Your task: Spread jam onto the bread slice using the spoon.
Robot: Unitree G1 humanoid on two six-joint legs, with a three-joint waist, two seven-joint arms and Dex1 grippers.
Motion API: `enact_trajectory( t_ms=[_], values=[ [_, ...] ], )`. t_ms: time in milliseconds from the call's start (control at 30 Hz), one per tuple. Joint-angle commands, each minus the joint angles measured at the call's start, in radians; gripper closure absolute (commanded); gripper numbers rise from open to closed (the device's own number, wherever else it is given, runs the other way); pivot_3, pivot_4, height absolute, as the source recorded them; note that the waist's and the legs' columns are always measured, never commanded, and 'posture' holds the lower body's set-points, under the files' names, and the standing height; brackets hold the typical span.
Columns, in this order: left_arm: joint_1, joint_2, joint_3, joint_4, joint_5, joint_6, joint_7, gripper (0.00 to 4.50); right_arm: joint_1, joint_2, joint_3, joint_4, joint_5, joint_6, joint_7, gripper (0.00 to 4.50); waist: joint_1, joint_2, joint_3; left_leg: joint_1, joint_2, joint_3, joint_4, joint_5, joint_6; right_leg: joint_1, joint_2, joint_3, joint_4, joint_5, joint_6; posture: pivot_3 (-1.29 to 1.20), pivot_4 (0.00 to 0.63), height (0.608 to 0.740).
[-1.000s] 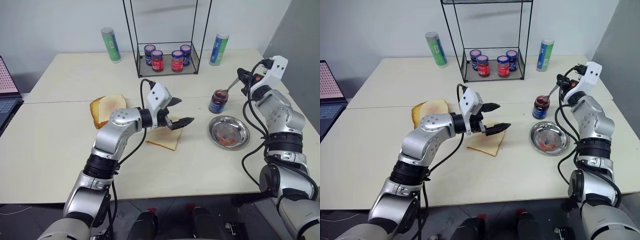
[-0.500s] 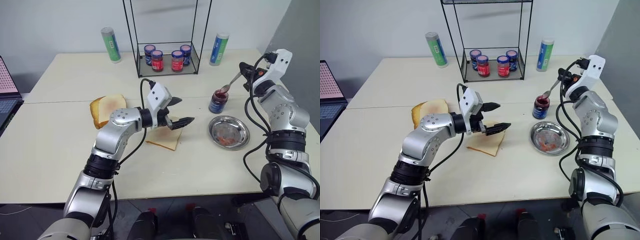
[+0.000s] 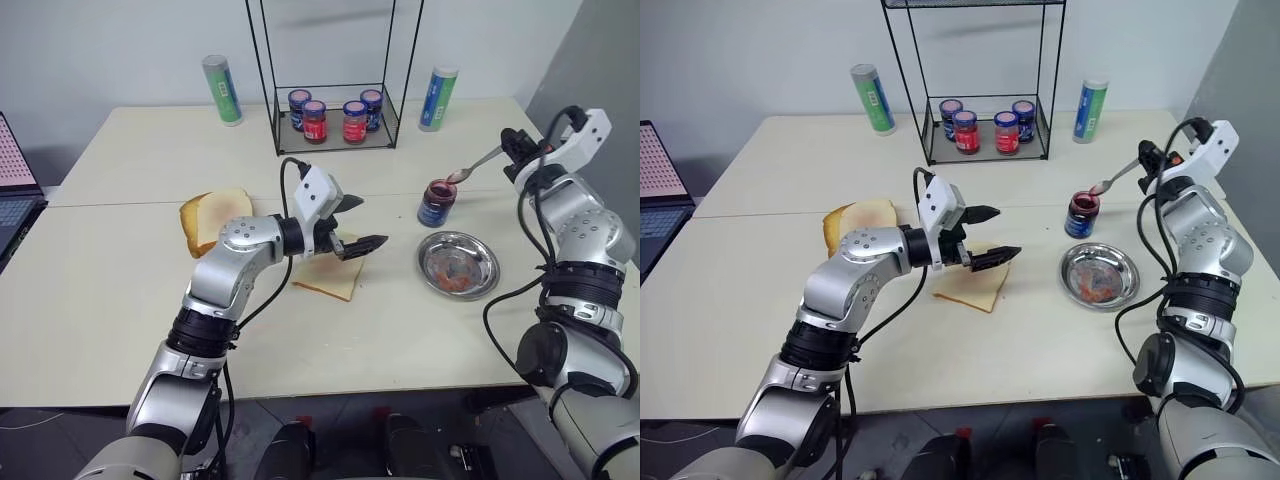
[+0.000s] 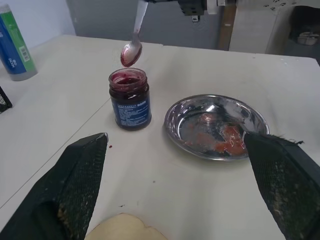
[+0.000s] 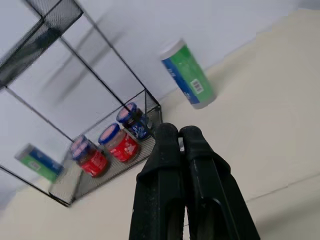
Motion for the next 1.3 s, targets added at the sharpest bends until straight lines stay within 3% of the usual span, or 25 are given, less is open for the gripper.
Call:
enact_trajectory(
  t_ms=[33,200,333,533,667,800,967,1300],
  values=[
    [0.02,0.031,0.037,-0.041,-0.015,-0.018,-0.016,0.0,-0.042,0.039,-0.085,-0.112,0.152,0.086,-0.105,4.46,-0.002,0.0,0.0,0.0,0.0,0.0,0.0,0.0,0.0,0.0,0.0,0.0,0.0,0.0,0.0,0.0,0.15,0.74],
    [0.072,0.077,0.063,-0.097,-0.034,-0.01,-0.034,0.0,-0.052,0.097,-0.096,-0.245,0.259,0.167,-0.217,4.46,-0.006,0.001,0.0,0.0,0.001,0.0,-0.001,-0.001,0.001,-0.001,0.0,0.001,0.001,0.0,0.0,0.0,0.15,0.74],
    [0.186,0.156,0.132,-0.208,-0.063,0.009,-0.042,0.0,-0.016,0.178,0.027,-0.473,0.316,0.239,-0.263,4.46,-0.007,0.002,-0.001,0.0,0.002,-0.001,-0.001,-0.001,0.001,-0.001,0.0,0.001,0.001,0.0,0.0,0.0,0.15,0.74],
    [0.408,0.283,0.254,-0.364,-0.116,0.05,-0.049,0.0,0.111,0.19,0.344,-0.725,0.213,0.216,-0.11,4.46,-0.021,0.003,-0.001,0.0,0.004,-0.003,-0.002,-0.001,0.002,-0.002,0.0,0.002,0.0,0.0,0.0,0.0,0.15,0.74],
    [0.577,0.323,0.323,-0.488,-0.158,0.096,-0.025,0.0,0.221,0.131,0.578,-0.802,0.064,0.1,0.082,4.46,-0.016,0.003,-0.002,0.001,0.003,-0.004,-0.001,-0.001,0.002,-0.001,0.0,0.001,-0.001,0.0,0.0,0.0,0.15,0.74],
    [0.687,0.314,0.382,-0.566,-0.185,0.133,0.041,0.0,0.307,0.118,0.731,-0.776,-0.095,-0.088,0.228,4.46,-0.004,0.003,-0.002,0.001,0.003,-0.006,0.0,-0.001,0.002,-0.001,0.0,0.001,-0.001,0.0,0.0,0.0,0.15,0.74],
    [0.75,0.305,0.402,-0.594,-0.186,0.135,0.09,0.0,0.372,0.151,0.814,-0.682,-0.233,-0.274,0.312,4.46,0.0,0.002,-0.002,0.001,0.003,-0.008,0.0,-0.001,0.002,0.0,0.0,-0.002,0.0,0.0,0.0,0.0,0.15,0.74],
    [0.75,0.31,0.407,-0.595,-0.205,0.137,0.142,0.0,0.427,0.272,0.803,-0.408,-0.332,-0.486,0.37,4.46,0.001,0.002,-0.002,0.001,0.002,-0.009,-0.001,-0.001,0.001,0.0,0.0,-0.002,0.0,0.0,0.0,0.0,0.15,0.74]
  ],
)
